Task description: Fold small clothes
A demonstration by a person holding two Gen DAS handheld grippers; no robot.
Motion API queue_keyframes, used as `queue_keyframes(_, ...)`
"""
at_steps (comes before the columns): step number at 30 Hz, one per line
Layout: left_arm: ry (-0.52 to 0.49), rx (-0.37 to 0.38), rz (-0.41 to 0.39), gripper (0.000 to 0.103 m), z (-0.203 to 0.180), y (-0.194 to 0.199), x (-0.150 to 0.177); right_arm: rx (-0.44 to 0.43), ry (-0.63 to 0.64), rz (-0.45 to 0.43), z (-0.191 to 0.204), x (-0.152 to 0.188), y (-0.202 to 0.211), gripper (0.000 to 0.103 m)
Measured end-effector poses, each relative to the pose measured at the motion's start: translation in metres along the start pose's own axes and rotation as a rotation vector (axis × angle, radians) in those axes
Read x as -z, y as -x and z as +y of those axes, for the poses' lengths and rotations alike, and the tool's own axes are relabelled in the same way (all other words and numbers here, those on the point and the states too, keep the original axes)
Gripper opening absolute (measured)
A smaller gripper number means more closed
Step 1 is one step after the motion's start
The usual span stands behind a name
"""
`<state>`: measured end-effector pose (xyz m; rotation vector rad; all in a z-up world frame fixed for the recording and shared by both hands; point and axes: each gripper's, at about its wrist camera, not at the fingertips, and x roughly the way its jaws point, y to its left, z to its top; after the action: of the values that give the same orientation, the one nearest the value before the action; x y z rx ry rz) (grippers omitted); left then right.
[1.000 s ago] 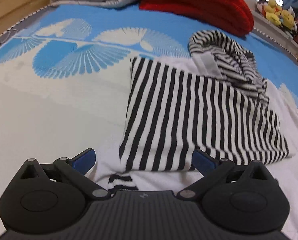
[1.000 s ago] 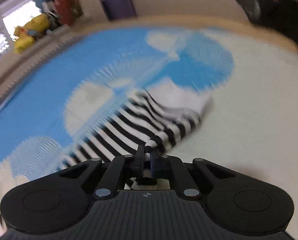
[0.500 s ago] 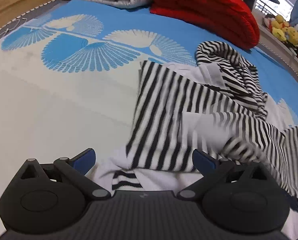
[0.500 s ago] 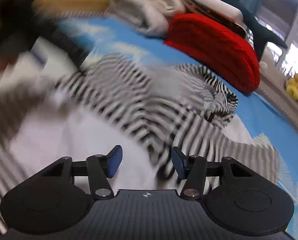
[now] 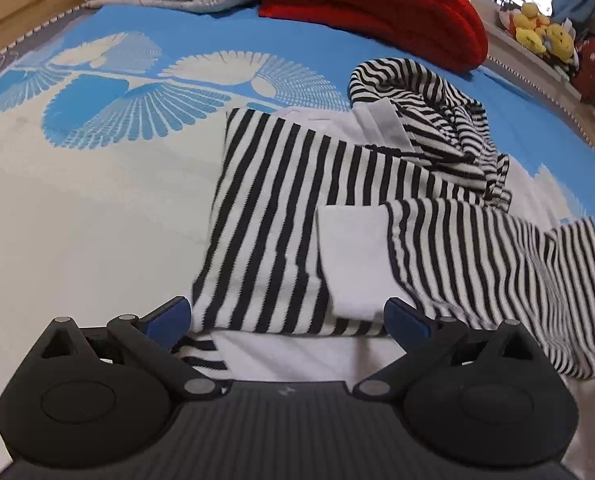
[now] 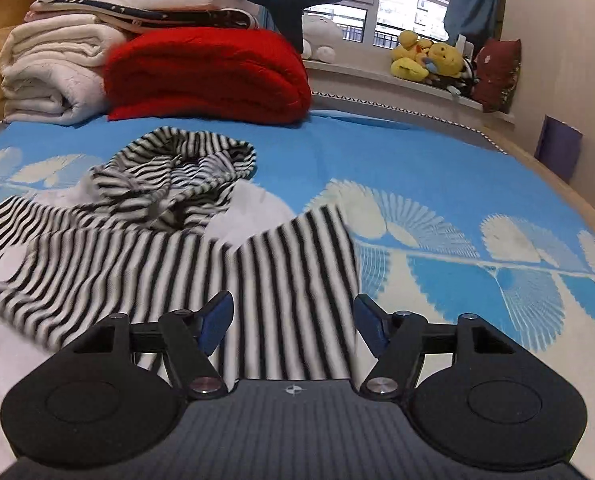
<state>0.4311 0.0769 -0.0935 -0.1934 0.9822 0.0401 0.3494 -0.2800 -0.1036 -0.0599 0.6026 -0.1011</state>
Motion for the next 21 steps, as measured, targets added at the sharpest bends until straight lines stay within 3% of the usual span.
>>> queue_keyframes(4,0.063,0.004,-0.004,0.103,0.009,-0.007,-0.015,-0.003,-0.172,-0.001,-0.035,-0.028,-0.049,0.067)
queue_keyframes(6,0.079,-0.01,-0.002,0.103,0.014,-0.013,-0.024,0.041,-0.222,0.073,-0.051,-0.04,-0.082,0.067)
queue_keyframes(8,0.106,-0.017,-0.001,0.103,0.019,-0.018,-0.031,0.001,-0.256,0.15,-0.061,-0.046,-0.109,0.063)
queue_keyframes(9,0.12,-0.015,0.002,0.103,0.02,-0.021,-0.033,-0.063,-0.279,0.205,-0.064,-0.048,-0.123,0.05)
queue_keyframes(10,0.135,-0.01,0.005,0.103,0.022,-0.022,-0.036,-0.096,-0.287,0.236,-0.065,-0.049,-0.131,0.003)
queue_keyframes(11,0.141,-0.007,0.007,0.103,0.022,-0.024,-0.037,-0.088,-0.271,0.249,-0.064,-0.051,-0.135,0.006)
queue_keyframes(13,0.13,-0.008,0.011,0.103,0.02,-0.026,-0.037,0.018,-0.252,0.169,-0.066,-0.054,-0.128,0.006)
queue_keyframes(15,0.102,-0.022,0.014,0.103,0.016,-0.028,-0.036,0.145,-0.236,0.149,-0.069,-0.045,-0.13,0.006)
queue_keyframes(18,0.092,-0.018,0.007,0.103,0.014,-0.026,-0.034,0.078,-0.283,0.229,-0.07,-0.027,-0.141,0.017)
queue_keyframes(21,0.069,-0.022,-0.01,0.103,0.01,-0.019,-0.033,0.109,-0.341,0.205,-0.068,-0.023,-0.113,0.062)
